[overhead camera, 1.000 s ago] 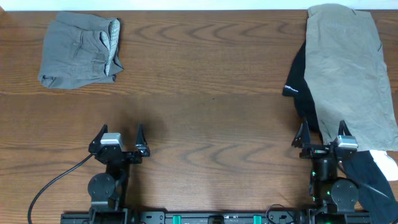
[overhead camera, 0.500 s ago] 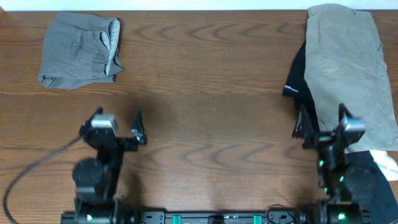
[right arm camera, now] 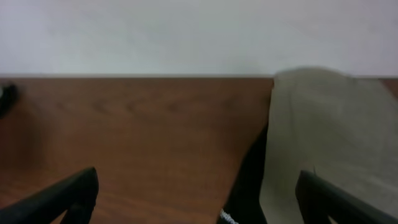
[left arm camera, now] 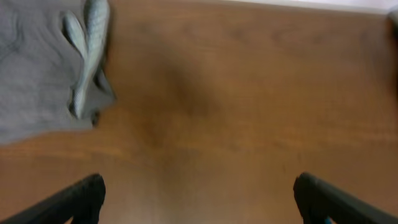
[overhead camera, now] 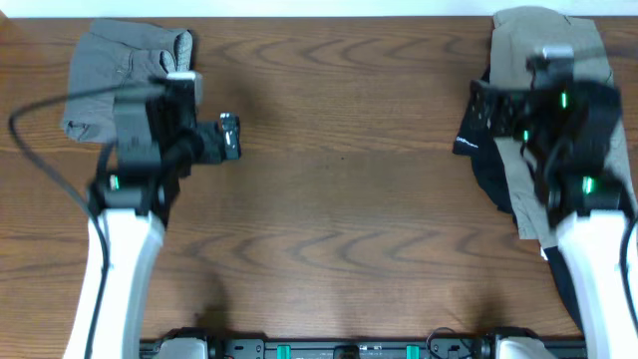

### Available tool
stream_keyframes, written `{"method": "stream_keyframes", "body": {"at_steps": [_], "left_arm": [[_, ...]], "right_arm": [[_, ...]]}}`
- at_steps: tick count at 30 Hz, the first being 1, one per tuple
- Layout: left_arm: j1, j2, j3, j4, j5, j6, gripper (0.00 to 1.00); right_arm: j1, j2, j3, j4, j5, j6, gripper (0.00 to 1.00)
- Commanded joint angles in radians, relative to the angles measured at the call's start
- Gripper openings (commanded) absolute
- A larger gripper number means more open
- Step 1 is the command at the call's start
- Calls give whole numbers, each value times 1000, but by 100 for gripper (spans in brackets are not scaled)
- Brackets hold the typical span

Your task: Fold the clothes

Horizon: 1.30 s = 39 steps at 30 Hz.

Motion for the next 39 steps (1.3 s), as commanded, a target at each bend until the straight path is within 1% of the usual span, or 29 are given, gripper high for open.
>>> {"method": "stream_keyframes", "body": {"at_steps": [1, 3, 5, 8, 11, 14, 16, 18, 22, 24, 29, 34, 39], "left_arm": [[5, 122, 195, -128, 37, 68, 98], [5, 187, 294, -225, 43, 70, 98], [5, 230, 357, -282, 70, 71, 98], [5, 251, 377, -275, 129, 70, 98], [5, 257, 374, -259, 185, 71, 98], [4, 260, 375, -230, 190, 71, 98], [-5, 267, 375, -218, 186, 69, 98], [-21, 279, 375, -202, 151, 40, 98], [-75, 322, 396, -172, -1, -13, 98], [-105, 363, 432, -172, -48, -18, 98], [-142, 475, 509, -192, -58, -44, 98], [-165, 558, 509, -182, -58, -43, 98], [-186, 608, 508, -182, -58, -43, 98]], "right_arm": [[6, 156, 208, -110, -8, -85, 99], [6, 253, 327, -201, -8, -114, 99], [6, 332, 419, -265, -9, -145, 99], [6, 414, 496, -299, -24, -143, 99], [6, 439, 496, -264, -23, -152, 99], [-20, 461, 496, -231, -16, -152, 99], [-53, 476, 496, -224, -16, -125, 99], [-100, 496, 497, -224, -16, -108, 99], [-189, 533, 504, -221, -16, -103, 99], [-237, 547, 505, -216, -14, -118, 95], [-317, 584, 505, -165, 49, -126, 92], [-384, 663, 505, -94, 48, -128, 89], [-415, 758, 505, -62, 48, -128, 87]]}}
